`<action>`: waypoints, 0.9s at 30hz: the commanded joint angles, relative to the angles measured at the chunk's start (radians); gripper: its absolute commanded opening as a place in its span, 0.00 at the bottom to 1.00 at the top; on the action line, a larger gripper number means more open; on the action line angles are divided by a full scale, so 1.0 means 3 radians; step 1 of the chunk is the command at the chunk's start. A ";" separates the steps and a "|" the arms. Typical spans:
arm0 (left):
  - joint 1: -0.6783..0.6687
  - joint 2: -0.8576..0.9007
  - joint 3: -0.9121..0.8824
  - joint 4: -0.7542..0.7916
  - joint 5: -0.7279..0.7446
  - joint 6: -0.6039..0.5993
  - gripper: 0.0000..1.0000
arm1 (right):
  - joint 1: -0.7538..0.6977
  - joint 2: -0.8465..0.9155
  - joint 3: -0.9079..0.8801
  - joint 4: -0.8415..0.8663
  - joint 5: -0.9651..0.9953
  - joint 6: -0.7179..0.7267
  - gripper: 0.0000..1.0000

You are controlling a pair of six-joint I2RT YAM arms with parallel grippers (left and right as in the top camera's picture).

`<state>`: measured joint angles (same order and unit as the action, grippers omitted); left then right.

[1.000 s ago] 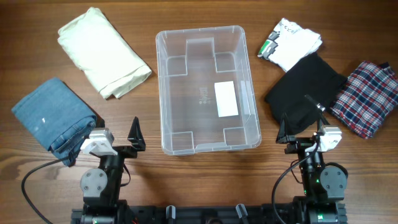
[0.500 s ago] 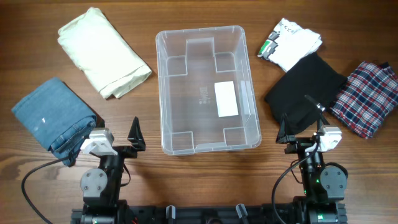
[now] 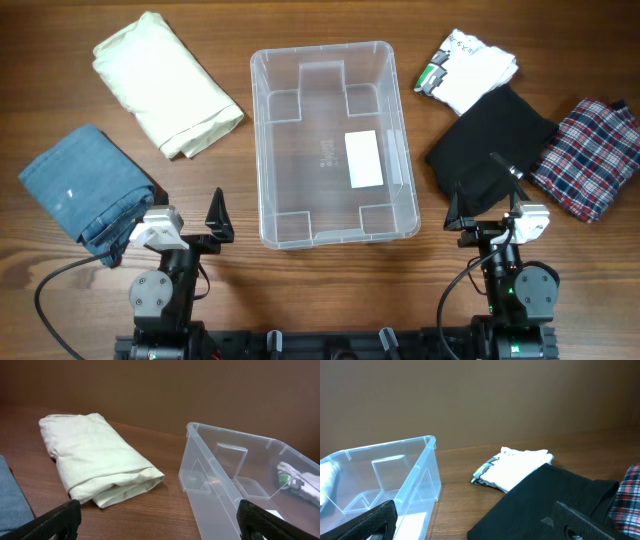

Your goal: Pack container

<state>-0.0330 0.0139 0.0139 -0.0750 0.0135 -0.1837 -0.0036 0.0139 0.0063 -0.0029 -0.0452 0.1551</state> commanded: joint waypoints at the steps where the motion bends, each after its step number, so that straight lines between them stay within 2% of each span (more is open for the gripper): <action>1: -0.0020 -0.0018 -0.0025 0.0003 0.0025 0.0065 1.00 | -0.0011 0.0013 0.0000 0.0011 -0.0067 0.0020 1.00; 6: -0.0022 -0.0018 -0.0025 0.0003 0.0027 0.0061 1.00 | -0.0011 0.0017 0.0000 0.0010 -0.0081 0.0420 1.00; 8: -0.0020 -0.0018 -0.0024 0.0000 0.0028 -0.0145 1.00 | -0.0011 0.0058 0.0004 0.0005 -0.0081 0.0614 1.00; 10: -0.0020 -0.0018 -0.0015 -0.0001 0.0090 -0.0320 1.00 | -0.0011 0.0130 0.0053 -0.0076 -0.0080 0.0627 1.00; 13: -0.0020 -0.0014 0.0106 -0.0113 0.0139 -0.0376 1.00 | -0.0011 0.0315 0.0296 -0.0399 -0.0003 0.0627 1.00; 19: -0.0020 0.0267 0.0785 -0.0787 0.0139 -0.0387 1.00 | -0.0011 0.1008 0.1141 -0.1067 0.0214 0.0618 1.00; 22: -0.0020 0.0654 0.1314 -0.1052 0.0137 -0.0387 1.00 | -0.0011 0.1481 0.1700 -0.1472 0.0206 0.0591 1.00; 27: -0.0020 0.1450 0.2207 -0.1595 0.0137 -0.0384 1.00 | -0.0025 0.2405 0.2687 -0.2415 0.0120 0.0205 1.00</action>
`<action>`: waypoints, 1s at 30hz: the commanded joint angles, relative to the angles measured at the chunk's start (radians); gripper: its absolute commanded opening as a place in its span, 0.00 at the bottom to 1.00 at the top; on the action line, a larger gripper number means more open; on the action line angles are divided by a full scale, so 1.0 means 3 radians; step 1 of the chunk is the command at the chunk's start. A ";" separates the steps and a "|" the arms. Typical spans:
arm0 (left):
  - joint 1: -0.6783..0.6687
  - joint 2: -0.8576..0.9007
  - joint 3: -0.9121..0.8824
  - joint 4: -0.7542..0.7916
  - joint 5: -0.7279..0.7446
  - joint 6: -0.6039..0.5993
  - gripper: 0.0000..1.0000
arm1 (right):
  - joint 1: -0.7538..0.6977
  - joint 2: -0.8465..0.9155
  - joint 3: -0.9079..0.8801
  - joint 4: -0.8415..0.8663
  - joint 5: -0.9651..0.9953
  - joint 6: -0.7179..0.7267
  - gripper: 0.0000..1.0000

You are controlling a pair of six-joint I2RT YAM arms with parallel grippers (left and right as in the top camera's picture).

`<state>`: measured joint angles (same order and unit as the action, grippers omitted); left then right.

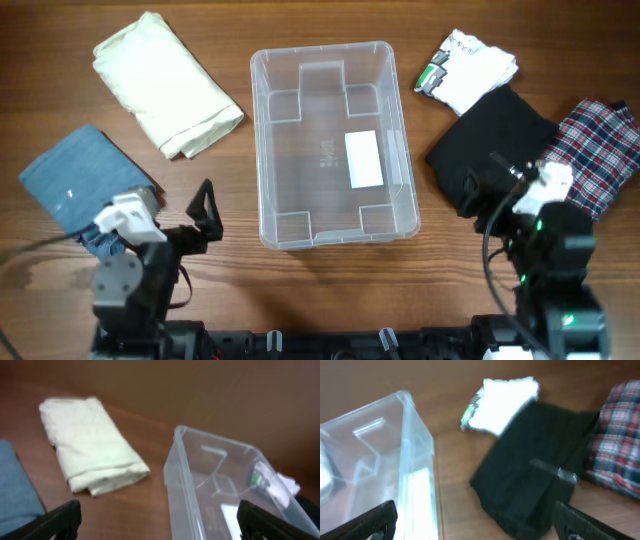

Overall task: Pack container
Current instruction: 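Reach the right gripper to the black folded garment and grasp it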

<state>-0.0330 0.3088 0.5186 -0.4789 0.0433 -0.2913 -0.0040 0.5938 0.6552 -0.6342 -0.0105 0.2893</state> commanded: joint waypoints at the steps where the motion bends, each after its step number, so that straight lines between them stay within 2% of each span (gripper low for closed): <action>1: -0.0020 0.0619 0.0694 -0.0388 0.0039 -0.0027 1.00 | -0.0031 0.0683 0.0724 -0.0474 -0.0001 -0.0371 1.00; 5: -0.0020 0.1264 0.1456 -0.1102 0.0055 0.0214 1.00 | -0.0031 0.1321 0.1249 -0.0814 -0.0165 -0.0726 1.00; 7: -0.0020 0.1536 0.1807 -0.1411 0.0064 0.0356 1.00 | -0.0060 0.1531 0.1282 -0.0792 -0.0062 -0.0598 1.00; 11: -0.0020 0.1868 0.2352 -0.1801 0.0065 0.0350 1.00 | -0.0387 0.2054 0.1279 -0.0807 -0.0192 -0.0164 1.00; 15: -0.0020 0.1887 0.2443 -0.1839 0.0062 0.0351 1.00 | -0.0813 0.2646 0.1279 -0.0801 -0.0483 -0.0060 1.00; 22: -0.0020 0.1892 0.2443 -0.1909 0.0025 0.0351 1.00 | -0.1390 0.3273 0.1212 -0.0598 -0.0879 -0.0038 1.00; 26: -0.0020 0.1892 0.2443 -0.1905 0.0025 0.0351 1.00 | -0.1475 0.3497 0.1115 -0.0342 -0.0932 -0.0081 1.00; 30: -0.0020 0.1892 0.2443 -0.1910 0.0027 0.0350 1.00 | -0.1475 0.3707 0.0985 0.0155 -0.0933 -0.0080 1.00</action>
<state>-0.0330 0.8787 1.2354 -1.0515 0.0505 -0.2058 -0.4458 1.6524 0.9863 -0.6609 -0.2611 0.2672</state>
